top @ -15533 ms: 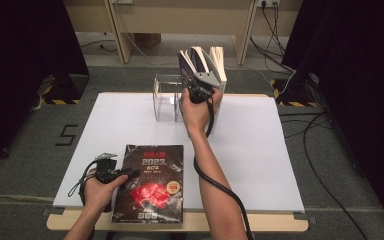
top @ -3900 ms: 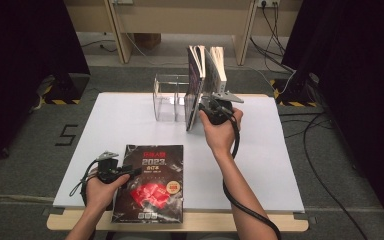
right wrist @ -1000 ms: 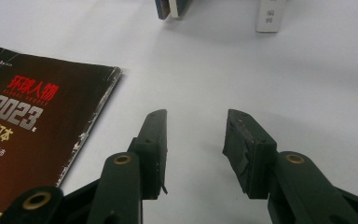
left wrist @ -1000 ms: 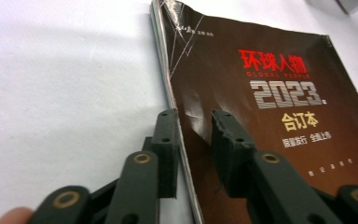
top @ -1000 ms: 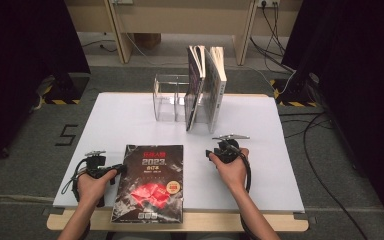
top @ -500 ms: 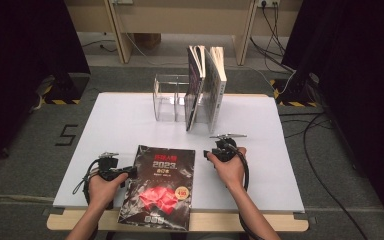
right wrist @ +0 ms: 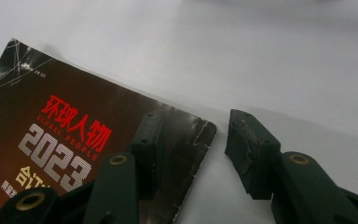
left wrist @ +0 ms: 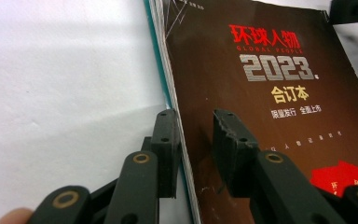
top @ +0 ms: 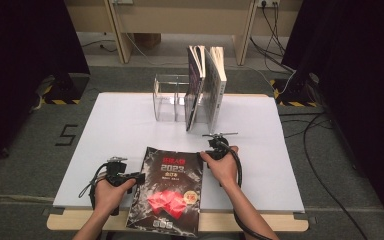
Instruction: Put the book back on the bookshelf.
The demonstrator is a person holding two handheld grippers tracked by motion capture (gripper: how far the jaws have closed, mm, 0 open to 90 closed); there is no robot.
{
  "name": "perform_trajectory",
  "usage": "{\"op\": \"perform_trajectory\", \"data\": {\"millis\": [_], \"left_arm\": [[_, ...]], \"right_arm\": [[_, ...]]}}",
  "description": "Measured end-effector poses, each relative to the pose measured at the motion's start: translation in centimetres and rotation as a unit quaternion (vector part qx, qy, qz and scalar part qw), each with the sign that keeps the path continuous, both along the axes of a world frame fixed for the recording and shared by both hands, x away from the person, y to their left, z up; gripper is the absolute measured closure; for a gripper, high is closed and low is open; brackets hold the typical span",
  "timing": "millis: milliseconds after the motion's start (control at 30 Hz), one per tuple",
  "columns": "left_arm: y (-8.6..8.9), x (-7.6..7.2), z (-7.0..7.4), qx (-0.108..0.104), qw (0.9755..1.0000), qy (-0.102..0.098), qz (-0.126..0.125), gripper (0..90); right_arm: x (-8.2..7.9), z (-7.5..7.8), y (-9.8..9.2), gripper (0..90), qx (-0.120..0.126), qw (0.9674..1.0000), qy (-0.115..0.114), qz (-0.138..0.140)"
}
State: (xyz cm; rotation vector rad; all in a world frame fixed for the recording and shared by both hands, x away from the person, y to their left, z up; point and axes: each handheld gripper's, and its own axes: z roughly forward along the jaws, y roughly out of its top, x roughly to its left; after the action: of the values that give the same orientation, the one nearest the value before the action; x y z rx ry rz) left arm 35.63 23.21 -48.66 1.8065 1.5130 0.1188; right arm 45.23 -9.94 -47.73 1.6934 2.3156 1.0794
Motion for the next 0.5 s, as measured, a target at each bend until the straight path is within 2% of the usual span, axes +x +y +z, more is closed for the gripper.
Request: {"op": "perform_trajectory", "data": {"millis": [500], "left_arm": [[-0.42,-0.27,0.06,0.004,1.0000,0.000,-0.006,68.9]], "right_arm": [[-0.07,-0.18,0.35,56.2,0.009,0.9999,0.003,-0.005]]}}
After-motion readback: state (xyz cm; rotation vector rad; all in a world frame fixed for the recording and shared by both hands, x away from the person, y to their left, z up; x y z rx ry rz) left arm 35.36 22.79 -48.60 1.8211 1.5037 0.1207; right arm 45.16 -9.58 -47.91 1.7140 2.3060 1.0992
